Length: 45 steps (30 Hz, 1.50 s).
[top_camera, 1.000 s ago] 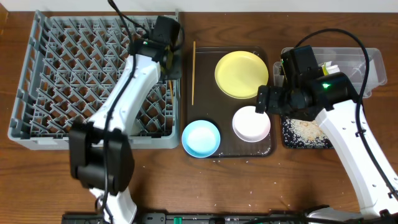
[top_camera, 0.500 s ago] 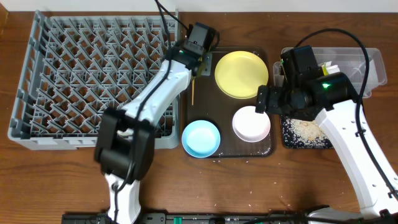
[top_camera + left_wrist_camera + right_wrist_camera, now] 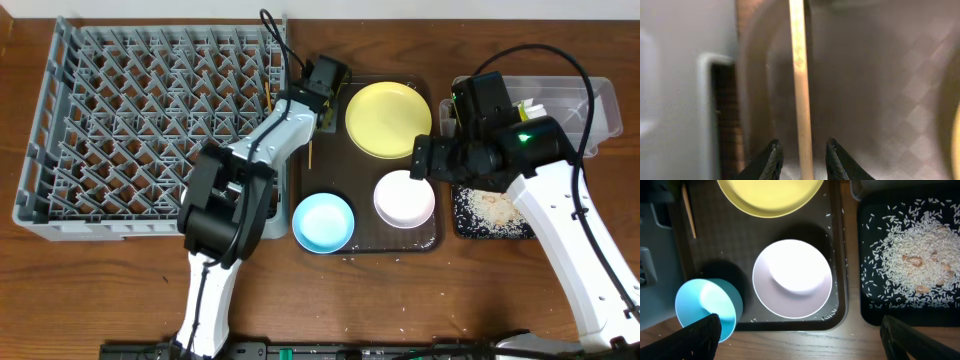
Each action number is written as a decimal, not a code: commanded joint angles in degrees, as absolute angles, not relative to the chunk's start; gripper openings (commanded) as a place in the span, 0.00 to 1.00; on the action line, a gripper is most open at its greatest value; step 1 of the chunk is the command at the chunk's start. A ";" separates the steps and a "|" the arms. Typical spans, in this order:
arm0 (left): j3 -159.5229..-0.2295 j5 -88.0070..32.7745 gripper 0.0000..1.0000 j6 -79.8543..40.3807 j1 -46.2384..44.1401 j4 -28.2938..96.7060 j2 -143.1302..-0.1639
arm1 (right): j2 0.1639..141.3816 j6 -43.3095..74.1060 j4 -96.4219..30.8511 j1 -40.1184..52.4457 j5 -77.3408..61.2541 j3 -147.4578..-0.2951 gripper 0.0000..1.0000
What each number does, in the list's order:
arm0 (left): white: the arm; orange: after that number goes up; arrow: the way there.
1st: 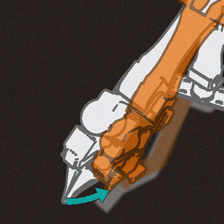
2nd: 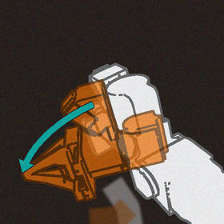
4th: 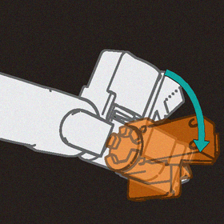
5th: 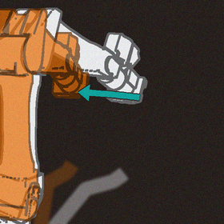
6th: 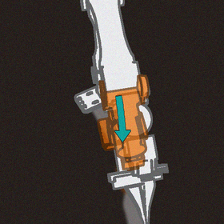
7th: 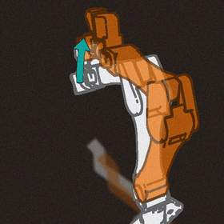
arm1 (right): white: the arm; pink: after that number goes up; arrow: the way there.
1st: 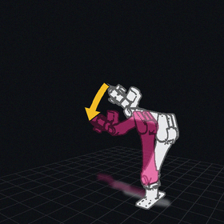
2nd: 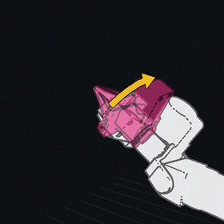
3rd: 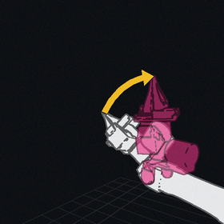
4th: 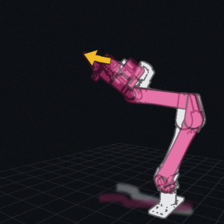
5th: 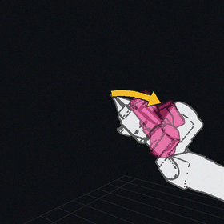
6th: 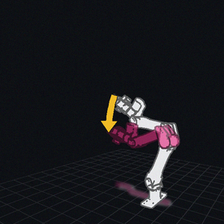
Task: Sort waste into correct bins and load items into the dishwasher
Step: 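Grasp the second chopstick with the left gripper, then carry the second chopstick into the dish rack with the left gripper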
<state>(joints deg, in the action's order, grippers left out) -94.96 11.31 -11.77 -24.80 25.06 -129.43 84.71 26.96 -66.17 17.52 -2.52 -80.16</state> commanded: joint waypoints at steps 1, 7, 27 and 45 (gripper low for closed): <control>-94.65 11.57 0.30 -11.42 -24.45 25.15 -131.83 | 85.10 27.20 -65.98 16.91 -1.54 -80.77 0.99; -94.65 10.70 0.19 -11.42 -24.47 25.17 -132.38 | 85.10 27.20 -65.95 16.91 -1.54 -80.77 0.99; -94.91 -0.23 0.08 -14.04 -24.45 30.92 -117.01 | 85.10 27.20 -65.78 16.91 -1.54 -80.77 0.99; -93.21 15.00 0.08 -14.02 -17.98 44.47 -113.21 | 85.10 27.18 -65.67 16.91 -1.52 -80.77 0.99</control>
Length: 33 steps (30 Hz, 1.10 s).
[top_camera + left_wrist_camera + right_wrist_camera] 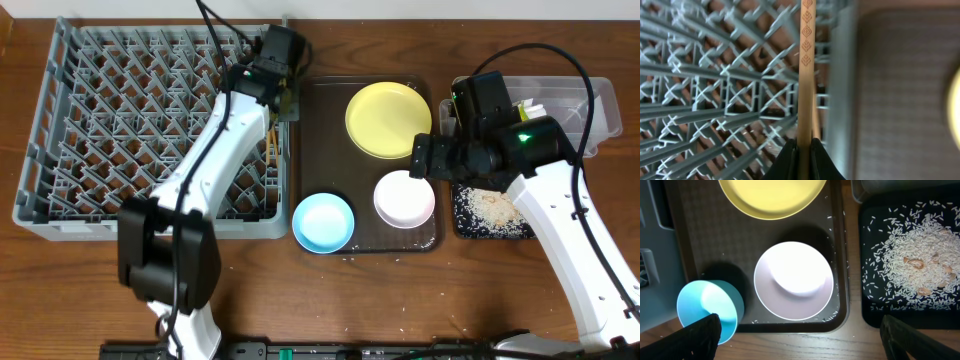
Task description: Sort waste into correct bins and load items into the dishwasher
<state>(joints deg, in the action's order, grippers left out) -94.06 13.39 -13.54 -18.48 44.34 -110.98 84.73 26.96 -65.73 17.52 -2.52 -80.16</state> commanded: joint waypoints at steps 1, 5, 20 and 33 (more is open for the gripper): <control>-93.21 15.00 0.08 -14.02 -17.85 44.49 -113.99 | 85.10 27.18 -65.65 16.91 -1.52 -80.77 0.99; -93.21 15.03 0.08 -13.58 -17.80 44.51 -116.40 | 85.10 27.20 -65.56 16.91 -1.52 -80.77 0.99; -93.34 12.36 0.45 -13.61 -17.80 46.00 -106.89 | 85.10 27.18 -65.56 16.91 -1.52 -80.77 0.99; -93.34 -12.01 0.45 -13.61 -17.80 55.20 -87.42 | 85.10 26.72 -65.56 17.06 -1.56 -80.75 0.97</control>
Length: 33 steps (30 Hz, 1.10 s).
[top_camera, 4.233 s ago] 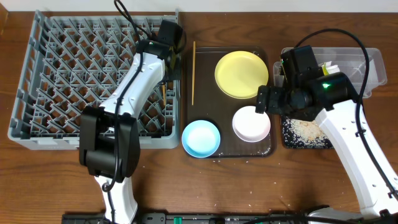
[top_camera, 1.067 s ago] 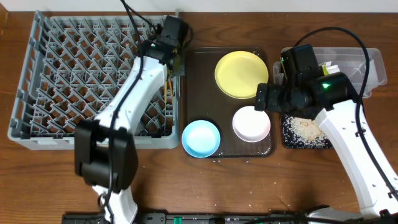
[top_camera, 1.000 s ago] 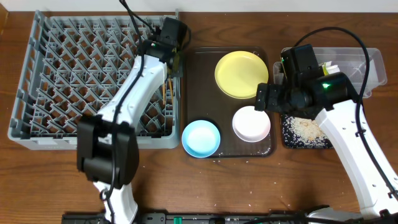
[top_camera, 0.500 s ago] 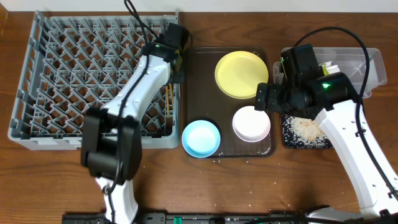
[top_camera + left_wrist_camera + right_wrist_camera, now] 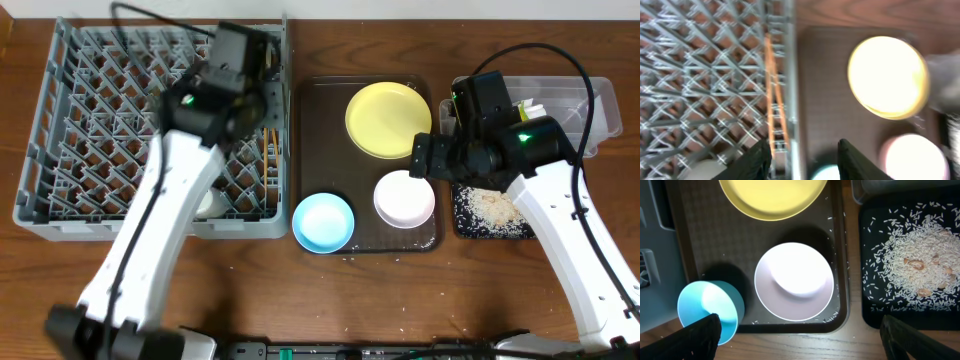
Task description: Sort waste into correct bins and load items into the dishwasher
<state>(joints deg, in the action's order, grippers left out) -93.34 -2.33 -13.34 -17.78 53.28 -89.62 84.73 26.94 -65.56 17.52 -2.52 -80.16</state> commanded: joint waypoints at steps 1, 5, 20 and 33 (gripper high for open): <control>-93.34 -13.87 0.45 -13.58 -17.80 56.69 -86.74 | 85.14 26.33 -65.54 17.34 -1.54 -80.66 0.94; -93.34 -17.58 0.36 -13.32 -17.80 63.02 -85.30 | 85.19 26.04 -65.47 19.33 -1.56 -79.83 0.82; -93.32 -13.89 0.48 -12.27 -17.80 69.84 -70.81 | 85.30 26.09 -49.08 29.28 -1.48 -62.59 0.58; -93.23 -22.55 0.51 -11.84 -17.80 72.42 -69.14 | 85.45 24.47 -46.06 29.71 -2.15 -62.02 0.63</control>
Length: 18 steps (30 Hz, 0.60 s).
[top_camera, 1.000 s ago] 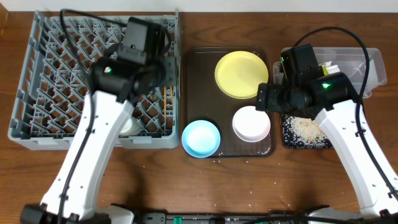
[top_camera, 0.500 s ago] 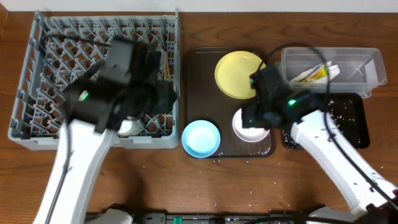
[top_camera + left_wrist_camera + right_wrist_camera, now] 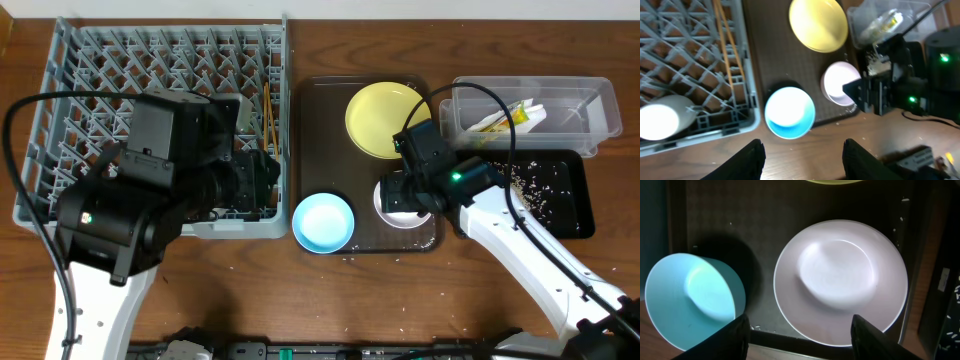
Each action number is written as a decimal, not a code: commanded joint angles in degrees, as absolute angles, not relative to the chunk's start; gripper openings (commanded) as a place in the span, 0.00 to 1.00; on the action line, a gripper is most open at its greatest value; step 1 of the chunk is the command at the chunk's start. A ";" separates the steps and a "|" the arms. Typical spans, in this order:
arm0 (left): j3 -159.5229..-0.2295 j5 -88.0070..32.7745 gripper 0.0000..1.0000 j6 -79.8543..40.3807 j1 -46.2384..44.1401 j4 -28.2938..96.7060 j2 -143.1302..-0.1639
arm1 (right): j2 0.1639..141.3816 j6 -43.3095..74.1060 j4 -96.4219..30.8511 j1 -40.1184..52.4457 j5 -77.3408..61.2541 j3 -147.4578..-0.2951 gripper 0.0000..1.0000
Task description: Sort waste into correct bins and load items into the dishwasher
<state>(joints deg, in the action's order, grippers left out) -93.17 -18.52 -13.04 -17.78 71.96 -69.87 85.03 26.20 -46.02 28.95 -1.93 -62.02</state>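
Observation:
Two wooden chopsticks [image 3: 727, 40] lie in the grey dish rack [image 3: 60, 215] by its right wall, near a white cup [image 3: 660, 117]. My left gripper [image 3: 807, 165] hangs open and empty, high above the table's front edge. On the dark tray [image 3: 310, 110] sit a yellow plate [image 3: 385, 120], a blue bowl [image 3: 690, 300] and a pink bowl [image 3: 840, 282]. My right gripper [image 3: 802, 345] is open just above the pink bowl's near rim, holding nothing.
A clear bin [image 3: 530, 115] with wrappers stands at the back right. In front of it lies a black tray [image 3: 555, 190] with scattered rice. The left arm's bulk covers the rack's front right part in the overhead view.
My left gripper has risen and drawn back from the rack's right edge toward the table front. My right gripper has moved left and down from beside the rice tray to just over the pink bowl.
My left gripper stood open around a chopstick on the tray, then was shut on it over the rack, then open with both chopsticks lying in the rack. The right arm stayed still until now, when it hangs low over the pink bowl.

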 commanded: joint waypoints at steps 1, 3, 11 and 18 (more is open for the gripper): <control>-93.23 -22.48 0.51 -11.57 -17.80 72.36 -68.42 | 85.47 23.68 -46.06 30.02 -1.85 -62.02 0.64; -93.23 -21.85 0.51 -11.16 -17.80 71.20 -66.41 | 85.47 23.51 -46.02 30.22 -1.76 -62.02 0.65; -92.31 -15.75 0.51 -11.73 -17.80 71.31 -61.36 | 84.84 23.55 -44.23 29.93 -2.00 -62.13 0.63; -83.37 -22.37 0.52 -11.64 -18.70 66.72 -63.13 | 75.26 25.30 -45.36 23.55 -3.25 -63.77 0.79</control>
